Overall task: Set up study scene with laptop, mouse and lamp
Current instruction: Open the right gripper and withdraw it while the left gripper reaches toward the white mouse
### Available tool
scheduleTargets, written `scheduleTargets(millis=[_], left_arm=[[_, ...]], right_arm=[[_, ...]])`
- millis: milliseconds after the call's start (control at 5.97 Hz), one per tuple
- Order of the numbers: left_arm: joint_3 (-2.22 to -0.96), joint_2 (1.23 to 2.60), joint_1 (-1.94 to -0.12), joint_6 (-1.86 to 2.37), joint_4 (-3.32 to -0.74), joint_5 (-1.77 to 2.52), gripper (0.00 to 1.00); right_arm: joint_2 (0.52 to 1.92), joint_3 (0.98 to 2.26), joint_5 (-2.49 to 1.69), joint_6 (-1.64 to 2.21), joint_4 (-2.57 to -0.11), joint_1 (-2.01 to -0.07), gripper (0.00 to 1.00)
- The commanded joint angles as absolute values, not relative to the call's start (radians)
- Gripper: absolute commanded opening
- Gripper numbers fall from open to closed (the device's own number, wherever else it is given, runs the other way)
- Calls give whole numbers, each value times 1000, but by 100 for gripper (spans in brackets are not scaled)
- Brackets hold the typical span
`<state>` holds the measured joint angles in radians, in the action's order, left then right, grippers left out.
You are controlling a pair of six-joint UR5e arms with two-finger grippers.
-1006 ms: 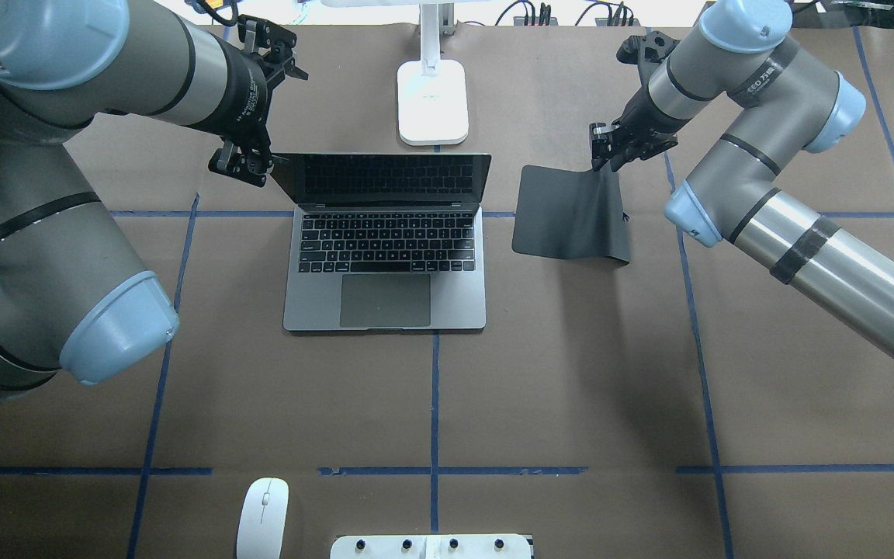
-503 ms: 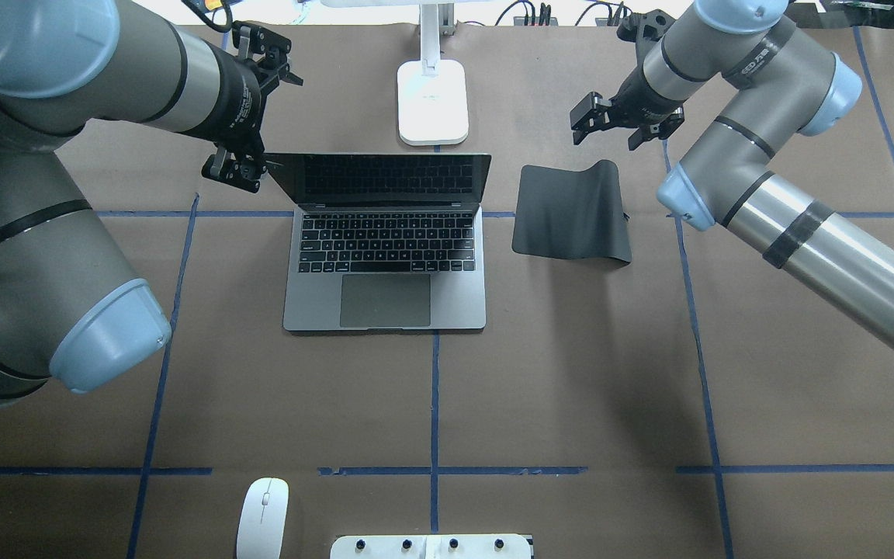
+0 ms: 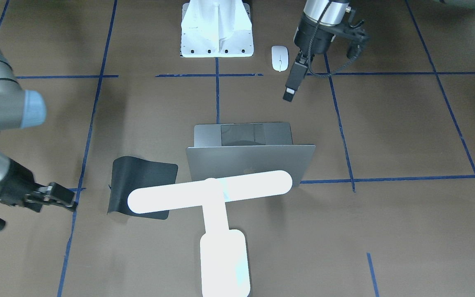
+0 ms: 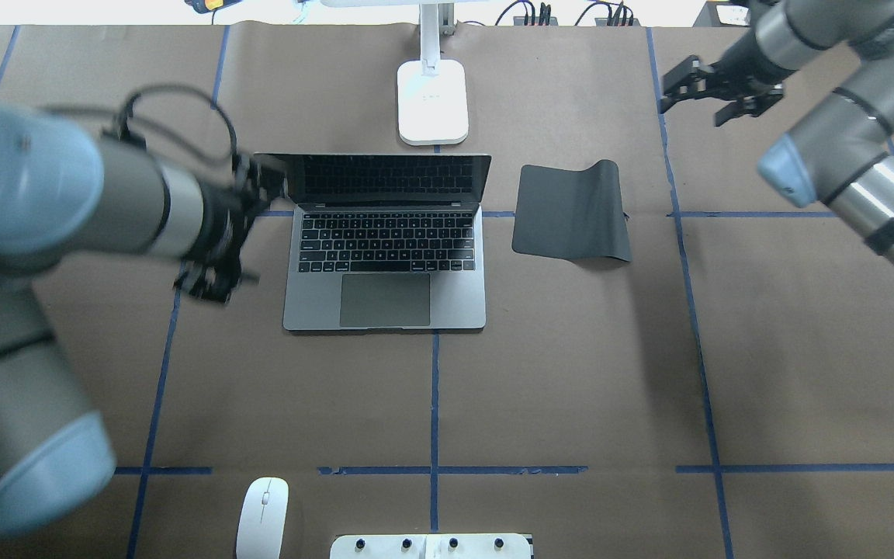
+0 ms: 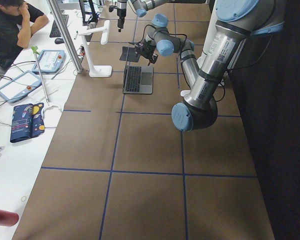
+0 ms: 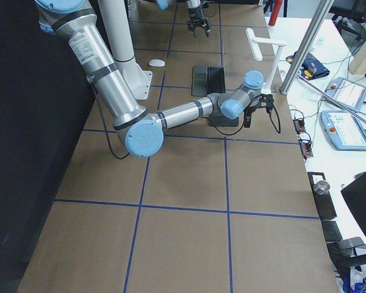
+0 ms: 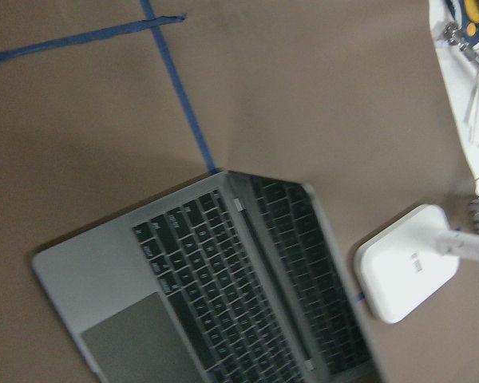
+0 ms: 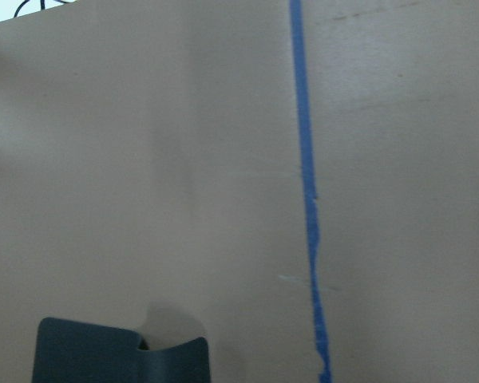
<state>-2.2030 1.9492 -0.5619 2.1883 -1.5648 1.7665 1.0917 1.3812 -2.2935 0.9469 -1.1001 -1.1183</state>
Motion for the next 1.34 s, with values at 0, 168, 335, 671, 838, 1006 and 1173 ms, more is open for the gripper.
scheduleTargets(millis=[0,168,335,671,838,1006,1173], left_arm=[[-2318,1785,-322,1939,-1563,1702,100],[-2325,1719,-211,1795,-1562,1648,100],[-2321,1700,-148,1720,-1563,1620,100],[-2248,1700,-68,1598,-1574,1608,100],[-2232,1700,-67,1519,-1577,1615,100],[-2200,1707,-66,1447,-1581,1618,100],[-2189,1712,-61,1434,-1582,1632,100]], right_arm=[[1195,1471,-2339,931,-1100,-1189,100],[1216,1492,-2348,931,-1100,-1204,100],[1233,1511,-2349,931,-1100,-1210,100],[1293,1568,-2349,931,-1100,-1207,100],[1308,1584,-2349,931,-1101,-1207,100],[1353,1601,-2347,908,-1101,-1209,100],[1380,1617,-2342,881,-1101,-1200,100]])
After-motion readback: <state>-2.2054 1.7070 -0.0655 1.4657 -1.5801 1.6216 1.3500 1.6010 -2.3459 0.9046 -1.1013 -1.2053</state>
